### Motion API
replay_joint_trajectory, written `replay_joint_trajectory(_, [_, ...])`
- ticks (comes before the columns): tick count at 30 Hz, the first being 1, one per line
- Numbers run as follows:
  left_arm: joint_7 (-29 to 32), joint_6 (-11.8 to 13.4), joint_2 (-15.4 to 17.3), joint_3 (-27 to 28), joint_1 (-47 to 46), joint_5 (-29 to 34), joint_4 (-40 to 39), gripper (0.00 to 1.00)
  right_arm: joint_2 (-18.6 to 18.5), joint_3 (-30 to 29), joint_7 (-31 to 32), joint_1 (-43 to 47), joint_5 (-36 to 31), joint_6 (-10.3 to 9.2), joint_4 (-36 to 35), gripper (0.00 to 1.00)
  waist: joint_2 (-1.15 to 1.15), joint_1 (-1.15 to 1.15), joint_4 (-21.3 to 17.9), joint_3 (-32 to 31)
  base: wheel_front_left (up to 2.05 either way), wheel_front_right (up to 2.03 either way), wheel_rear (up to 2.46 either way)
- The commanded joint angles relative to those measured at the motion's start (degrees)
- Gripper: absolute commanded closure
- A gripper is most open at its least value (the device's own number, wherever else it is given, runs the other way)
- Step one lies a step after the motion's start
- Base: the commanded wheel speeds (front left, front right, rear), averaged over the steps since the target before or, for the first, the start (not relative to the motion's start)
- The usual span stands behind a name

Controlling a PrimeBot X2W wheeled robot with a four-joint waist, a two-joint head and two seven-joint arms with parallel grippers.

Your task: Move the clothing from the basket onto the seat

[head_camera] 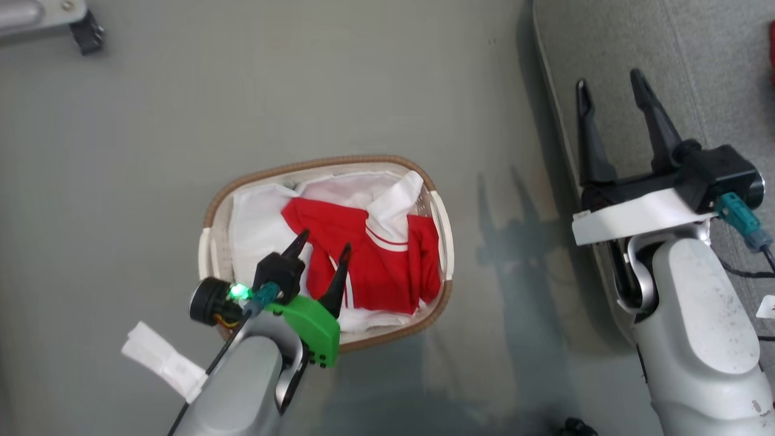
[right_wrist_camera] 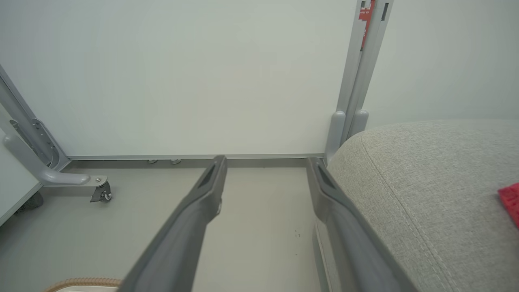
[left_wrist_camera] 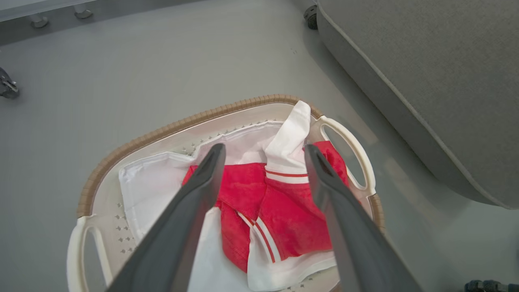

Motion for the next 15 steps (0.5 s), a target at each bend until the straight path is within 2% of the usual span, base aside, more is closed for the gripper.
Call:
replay_joint_trajectory(1, [0.0,-0.2,0.4,-0.6,-2.3,-0.5,1.2,0.0,-0.2,0.1,-0.3,-1.2,0.5,-0.06,-0.8,0.0,0.0,0.0,-3.5,6.4,0.0,0.0,0.0])
replay_joint_trajectory(15, [0.0,-0.7,0.5,-7.3,-13.9,-6.7,12.1,0.0,-0.2,1.7,-0.3,-5.4,2.7,-0.06,-5.8,0.0,0.0,0.0,-7.7,15.0,0.0,0.0,0.0])
